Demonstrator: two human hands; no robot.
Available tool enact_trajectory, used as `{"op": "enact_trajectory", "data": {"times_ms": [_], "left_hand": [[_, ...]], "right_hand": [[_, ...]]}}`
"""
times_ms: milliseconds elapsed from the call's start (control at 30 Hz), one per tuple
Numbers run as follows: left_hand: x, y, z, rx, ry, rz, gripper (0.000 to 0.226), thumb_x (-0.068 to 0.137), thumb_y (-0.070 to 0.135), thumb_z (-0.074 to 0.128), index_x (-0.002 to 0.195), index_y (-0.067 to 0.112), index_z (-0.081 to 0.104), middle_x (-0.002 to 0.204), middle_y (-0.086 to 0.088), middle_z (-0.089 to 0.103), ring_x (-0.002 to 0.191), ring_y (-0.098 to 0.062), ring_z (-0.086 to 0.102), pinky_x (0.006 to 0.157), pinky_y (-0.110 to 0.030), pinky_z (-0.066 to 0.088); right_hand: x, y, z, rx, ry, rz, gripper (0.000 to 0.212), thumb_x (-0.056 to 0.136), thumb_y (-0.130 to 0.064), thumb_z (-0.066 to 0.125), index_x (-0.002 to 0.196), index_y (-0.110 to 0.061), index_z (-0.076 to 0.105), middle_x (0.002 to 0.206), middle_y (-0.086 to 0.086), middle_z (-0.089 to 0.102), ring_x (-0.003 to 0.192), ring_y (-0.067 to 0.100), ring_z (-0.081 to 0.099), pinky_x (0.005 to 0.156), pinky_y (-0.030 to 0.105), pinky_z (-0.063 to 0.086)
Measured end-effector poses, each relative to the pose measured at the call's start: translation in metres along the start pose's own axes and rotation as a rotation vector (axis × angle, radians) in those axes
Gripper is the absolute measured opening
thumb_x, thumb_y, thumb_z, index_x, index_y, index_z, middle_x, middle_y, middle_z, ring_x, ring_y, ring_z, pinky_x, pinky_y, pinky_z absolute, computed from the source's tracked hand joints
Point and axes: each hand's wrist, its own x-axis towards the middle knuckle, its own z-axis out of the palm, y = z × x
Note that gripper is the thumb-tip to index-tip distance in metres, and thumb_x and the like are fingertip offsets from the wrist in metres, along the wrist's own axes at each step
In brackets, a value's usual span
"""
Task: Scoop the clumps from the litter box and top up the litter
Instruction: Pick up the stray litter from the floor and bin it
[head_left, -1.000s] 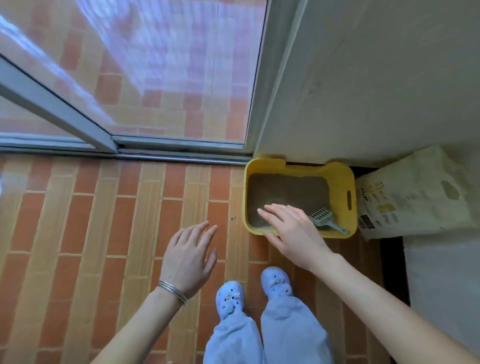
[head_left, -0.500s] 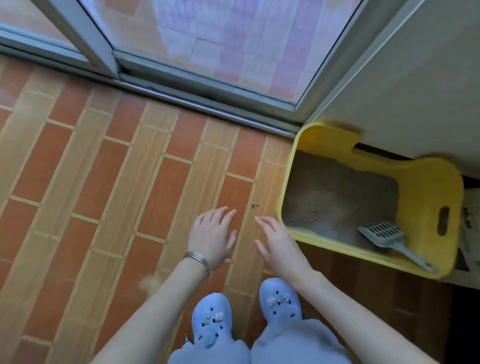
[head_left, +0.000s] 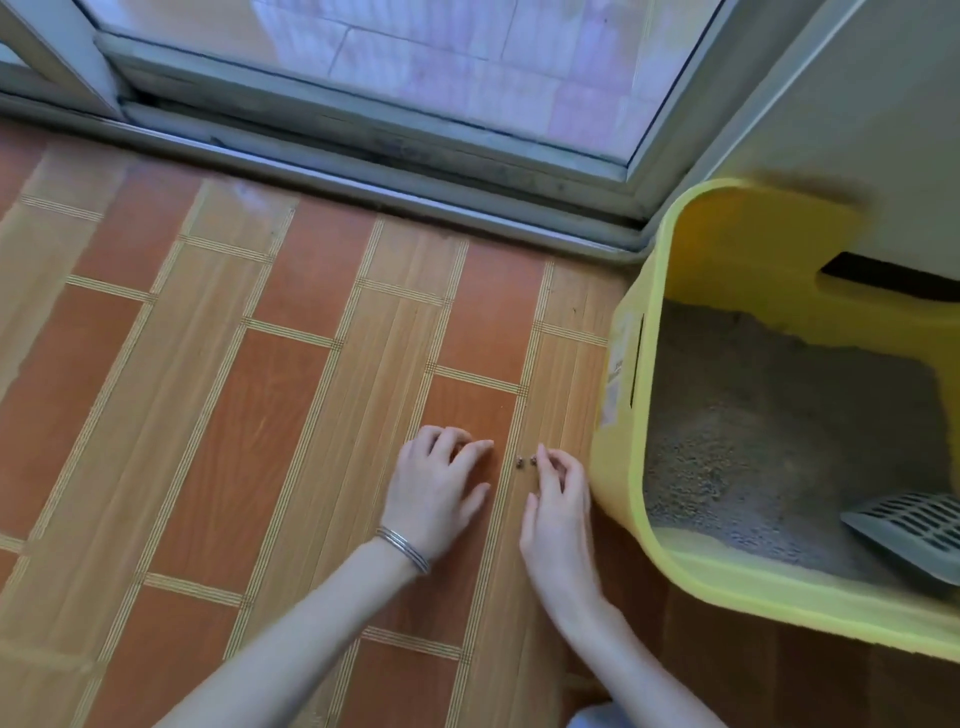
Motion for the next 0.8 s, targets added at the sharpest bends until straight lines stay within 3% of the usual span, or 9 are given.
{"op": "enact_trajectory", "data": {"times_ms": [333,433,667,800], "left_hand": [[0.018,0.008,0.007,0.018,0.029,0.072,0.04,0.052,0.037,0.085,0.085,0.022,0.071,0.087,0.002,0.065,0.079,-0.024,0.06,0.068,-0.035,0.047],[0.017,0.015,0.012,0.008,0.054,0.056,0.035,0.053,0.036,0.085,0.081,0.022,0.071,0.084,0.002,0.064,0.077,-0.024,0.06,0.068,-0.036,0.047],[0.02,0.017,0.011,0.034,0.08,0.017,0.023,0.06,0.031,0.084,0.071,0.02,0.067,0.082,0.002,0.064,0.076,-0.023,0.059,0.067,-0.037,0.046],[0.005,0.006,0.005,0.062,0.088,0.008,0.023,0.06,0.03,0.083,0.071,0.021,0.065,0.082,0.003,0.063,0.076,-0.023,0.059,0.068,-0.037,0.047]], "right_hand": [[0.001,0.0,0.0,0.136,-0.039,0.0,0.05,0.085,0.014,0.041,0.131,-0.004,0.046,0.12,0.008,0.041,0.109,0.017,0.048,0.097,0.029,0.043],[0.001,0.005,0.0,0.124,-0.051,0.009,0.053,0.084,0.015,0.04,0.134,-0.003,0.042,0.123,0.01,0.039,0.111,0.021,0.048,0.097,0.035,0.043],[0.004,0.008,-0.004,0.061,-0.092,-0.007,0.052,0.086,0.01,0.04,0.137,-0.004,0.038,0.125,0.011,0.037,0.11,0.023,0.048,0.099,0.034,0.04],[0.009,0.008,-0.009,-0.023,-0.08,-0.054,0.039,0.09,0.002,0.045,0.128,-0.004,0.049,0.12,0.011,0.042,0.109,0.024,0.049,0.098,0.033,0.039]]}}
